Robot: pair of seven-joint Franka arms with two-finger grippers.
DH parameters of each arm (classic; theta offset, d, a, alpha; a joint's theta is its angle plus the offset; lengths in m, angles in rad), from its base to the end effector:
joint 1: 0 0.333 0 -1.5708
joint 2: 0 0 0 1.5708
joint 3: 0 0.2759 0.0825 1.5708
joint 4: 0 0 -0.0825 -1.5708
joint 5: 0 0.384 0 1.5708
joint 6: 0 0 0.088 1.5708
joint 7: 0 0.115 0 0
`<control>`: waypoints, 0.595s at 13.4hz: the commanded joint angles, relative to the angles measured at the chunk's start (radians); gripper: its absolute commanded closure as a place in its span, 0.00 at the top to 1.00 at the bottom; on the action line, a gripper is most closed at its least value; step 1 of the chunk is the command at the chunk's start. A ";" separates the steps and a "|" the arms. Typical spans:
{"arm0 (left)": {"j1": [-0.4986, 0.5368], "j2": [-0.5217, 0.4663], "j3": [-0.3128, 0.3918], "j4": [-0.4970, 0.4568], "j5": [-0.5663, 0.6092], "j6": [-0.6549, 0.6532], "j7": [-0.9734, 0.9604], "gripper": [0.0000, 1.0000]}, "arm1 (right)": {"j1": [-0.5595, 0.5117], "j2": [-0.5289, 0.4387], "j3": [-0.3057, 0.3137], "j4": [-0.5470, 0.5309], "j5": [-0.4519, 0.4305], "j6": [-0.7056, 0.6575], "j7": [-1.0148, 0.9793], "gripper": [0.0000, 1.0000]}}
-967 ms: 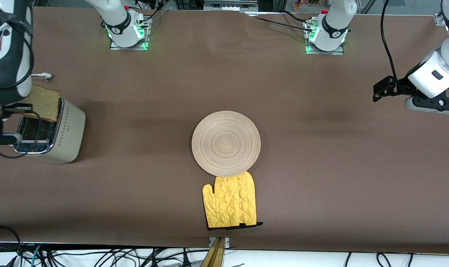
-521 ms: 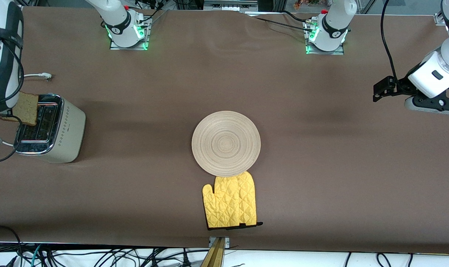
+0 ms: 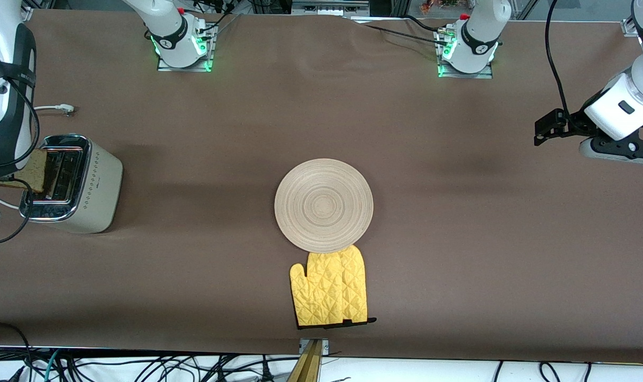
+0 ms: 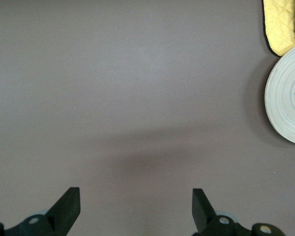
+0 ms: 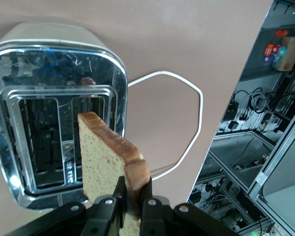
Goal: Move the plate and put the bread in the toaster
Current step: 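Lower the bread into the toaster slot with the right gripper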
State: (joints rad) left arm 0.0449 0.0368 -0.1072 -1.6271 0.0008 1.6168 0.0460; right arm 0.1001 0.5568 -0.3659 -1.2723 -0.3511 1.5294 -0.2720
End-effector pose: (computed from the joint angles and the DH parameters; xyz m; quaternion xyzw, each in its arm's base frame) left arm 0.5640 -0.0343 0.5332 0.9983 -0.0541 -0.0235 0.0014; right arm 0.6375 -0.1675 0.4029 0.9543 0.0311 -0.1933 0.2259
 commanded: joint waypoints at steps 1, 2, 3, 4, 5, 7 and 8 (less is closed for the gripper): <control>0.007 -0.009 -0.009 0.001 0.015 -0.012 -0.009 1.00 | -0.006 0.014 0.005 0.001 -0.016 0.032 -0.009 0.00; 0.007 -0.011 -0.009 0.003 0.015 -0.012 -0.009 1.00 | -0.006 0.023 0.005 0.001 -0.014 0.034 0.000 0.00; 0.007 -0.009 -0.009 0.003 0.015 -0.012 -0.009 1.00 | -0.005 0.031 0.005 0.001 -0.011 0.035 0.007 0.00; 0.007 -0.011 -0.009 0.003 0.015 -0.012 -0.009 1.00 | -0.005 0.040 0.007 0.001 -0.006 0.035 0.017 0.00; 0.007 -0.009 -0.009 0.003 0.015 -0.012 -0.009 1.00 | -0.005 0.046 0.007 0.001 -0.006 0.040 0.031 0.00; 0.007 -0.011 -0.009 0.003 0.015 -0.012 -0.009 1.00 | -0.003 0.061 0.008 0.001 -0.005 0.072 0.057 0.00; 0.007 -0.009 -0.009 0.003 0.015 -0.012 -0.009 1.00 | -0.003 0.066 0.010 0.001 -0.003 0.080 0.079 0.00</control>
State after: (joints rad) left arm 0.0449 0.0368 -0.1072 -1.6271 0.0008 1.6168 0.0460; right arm 0.0988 0.6184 -0.3630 -1.2726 -0.3510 1.5904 -0.2315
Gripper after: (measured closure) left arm 0.000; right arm 0.850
